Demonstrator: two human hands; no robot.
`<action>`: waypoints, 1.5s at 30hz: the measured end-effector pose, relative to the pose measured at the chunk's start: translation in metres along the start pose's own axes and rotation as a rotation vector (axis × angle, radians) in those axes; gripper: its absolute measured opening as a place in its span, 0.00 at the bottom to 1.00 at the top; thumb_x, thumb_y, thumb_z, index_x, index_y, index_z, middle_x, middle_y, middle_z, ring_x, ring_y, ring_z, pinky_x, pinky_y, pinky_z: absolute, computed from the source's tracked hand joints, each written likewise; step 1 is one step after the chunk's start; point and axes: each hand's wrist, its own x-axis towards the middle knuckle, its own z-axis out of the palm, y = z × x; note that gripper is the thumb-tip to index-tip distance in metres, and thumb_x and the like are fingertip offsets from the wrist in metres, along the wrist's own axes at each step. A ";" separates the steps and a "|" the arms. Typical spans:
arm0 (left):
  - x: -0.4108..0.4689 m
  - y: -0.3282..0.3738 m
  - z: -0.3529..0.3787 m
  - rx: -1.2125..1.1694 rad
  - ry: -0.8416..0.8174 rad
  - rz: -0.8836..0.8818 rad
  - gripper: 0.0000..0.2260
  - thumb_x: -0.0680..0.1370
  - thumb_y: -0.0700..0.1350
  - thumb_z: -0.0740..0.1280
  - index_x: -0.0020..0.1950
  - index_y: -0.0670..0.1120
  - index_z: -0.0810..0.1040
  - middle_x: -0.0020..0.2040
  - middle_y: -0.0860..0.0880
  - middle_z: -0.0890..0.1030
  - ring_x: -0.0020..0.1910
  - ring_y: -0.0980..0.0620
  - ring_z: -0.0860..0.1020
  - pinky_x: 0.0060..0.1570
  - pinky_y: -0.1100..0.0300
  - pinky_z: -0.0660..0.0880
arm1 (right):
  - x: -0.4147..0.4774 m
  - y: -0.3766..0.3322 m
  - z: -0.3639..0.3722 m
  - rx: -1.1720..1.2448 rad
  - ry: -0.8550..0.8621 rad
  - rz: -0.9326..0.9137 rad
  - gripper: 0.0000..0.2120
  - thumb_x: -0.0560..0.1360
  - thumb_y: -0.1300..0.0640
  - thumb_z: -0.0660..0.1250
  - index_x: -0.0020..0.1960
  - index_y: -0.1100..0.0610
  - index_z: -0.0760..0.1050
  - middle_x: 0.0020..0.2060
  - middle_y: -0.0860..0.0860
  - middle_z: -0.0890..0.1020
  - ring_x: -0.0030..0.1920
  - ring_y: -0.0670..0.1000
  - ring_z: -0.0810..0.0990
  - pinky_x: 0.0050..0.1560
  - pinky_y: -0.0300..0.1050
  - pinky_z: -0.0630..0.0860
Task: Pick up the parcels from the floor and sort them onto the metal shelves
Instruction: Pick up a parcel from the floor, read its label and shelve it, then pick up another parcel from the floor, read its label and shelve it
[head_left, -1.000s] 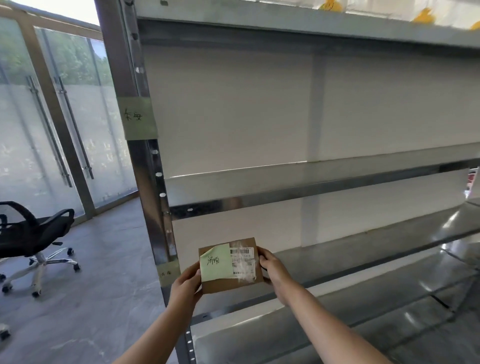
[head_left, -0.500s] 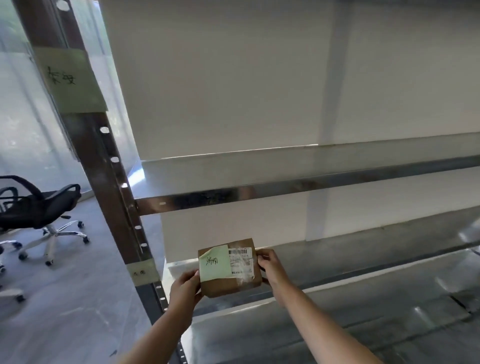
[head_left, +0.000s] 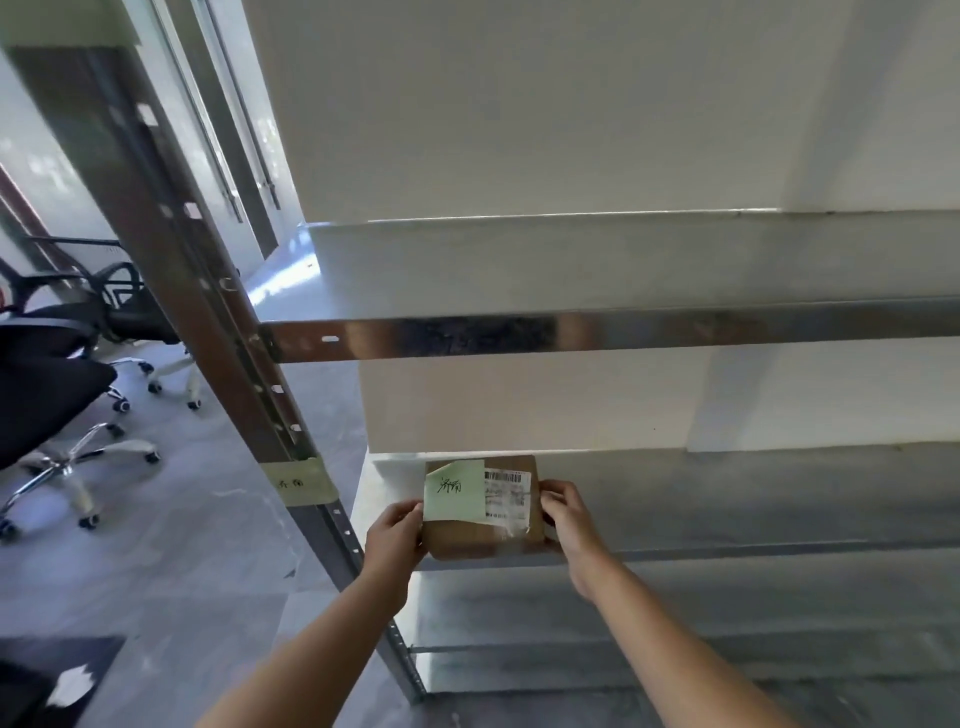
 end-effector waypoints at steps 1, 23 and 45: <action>0.003 -0.001 0.002 0.002 0.003 -0.004 0.06 0.81 0.38 0.65 0.54 0.43 0.81 0.59 0.36 0.81 0.58 0.37 0.80 0.60 0.45 0.79 | 0.004 0.001 0.000 0.001 -0.009 0.000 0.06 0.82 0.57 0.59 0.56 0.51 0.73 0.59 0.57 0.80 0.60 0.57 0.79 0.58 0.53 0.76; 0.006 0.029 0.010 0.505 -0.027 0.142 0.18 0.84 0.41 0.58 0.75 0.43 0.71 0.73 0.44 0.74 0.70 0.44 0.72 0.70 0.53 0.66 | -0.011 0.009 0.009 -0.542 0.214 -0.259 0.20 0.83 0.61 0.54 0.74 0.61 0.68 0.74 0.55 0.69 0.76 0.53 0.65 0.77 0.46 0.59; -0.223 0.022 0.115 0.978 -0.718 1.400 0.26 0.85 0.52 0.42 0.82 0.46 0.45 0.81 0.55 0.42 0.79 0.60 0.37 0.78 0.60 0.37 | -0.262 -0.061 -0.082 -0.711 0.859 -0.462 0.30 0.83 0.55 0.56 0.81 0.53 0.47 0.80 0.51 0.53 0.80 0.50 0.48 0.79 0.52 0.43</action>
